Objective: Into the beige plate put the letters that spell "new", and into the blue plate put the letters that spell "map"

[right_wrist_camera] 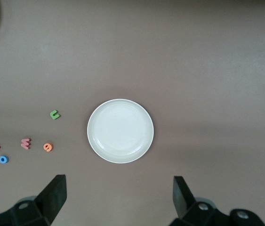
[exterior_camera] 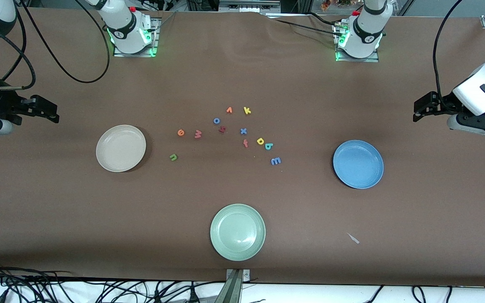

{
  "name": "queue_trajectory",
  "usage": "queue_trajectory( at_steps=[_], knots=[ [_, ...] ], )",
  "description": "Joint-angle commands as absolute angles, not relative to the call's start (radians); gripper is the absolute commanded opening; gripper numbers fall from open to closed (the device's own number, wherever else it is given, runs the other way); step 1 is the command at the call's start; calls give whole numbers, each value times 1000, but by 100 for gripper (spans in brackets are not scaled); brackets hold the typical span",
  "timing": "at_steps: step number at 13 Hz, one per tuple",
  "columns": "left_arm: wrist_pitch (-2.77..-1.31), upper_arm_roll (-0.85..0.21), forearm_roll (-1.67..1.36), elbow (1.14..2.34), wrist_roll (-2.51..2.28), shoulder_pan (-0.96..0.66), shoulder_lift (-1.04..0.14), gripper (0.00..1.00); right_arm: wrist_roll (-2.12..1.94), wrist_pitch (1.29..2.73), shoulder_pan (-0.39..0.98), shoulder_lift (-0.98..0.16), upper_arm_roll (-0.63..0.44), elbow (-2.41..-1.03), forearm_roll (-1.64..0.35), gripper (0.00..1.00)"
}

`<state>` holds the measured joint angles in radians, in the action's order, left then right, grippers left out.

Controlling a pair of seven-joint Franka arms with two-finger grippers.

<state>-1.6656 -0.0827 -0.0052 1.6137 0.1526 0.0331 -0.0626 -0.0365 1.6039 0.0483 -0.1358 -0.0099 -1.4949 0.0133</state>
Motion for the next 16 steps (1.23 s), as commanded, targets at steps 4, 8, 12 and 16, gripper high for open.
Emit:
queue_trajectory(
  at_steps=[4,8,12,16],
  knots=[
    [-1655,-86,-6,1588,175,38,-74,100,-32,1606,48,-120,-8,-1514,29,100],
    [-1654,-86,-6,1589,175,38,-74,100,-32,1612,48,-123,-8,-1516,29,100],
    [-1654,-86,-6,1588,175,38,-74,100,-32,1615,48,-120,-8,-1534,29,100],
    [-1655,-86,-6,1588,175,38,-74,100,-32,1608,48,-114,-8,-1536,29,100]
  ],
)
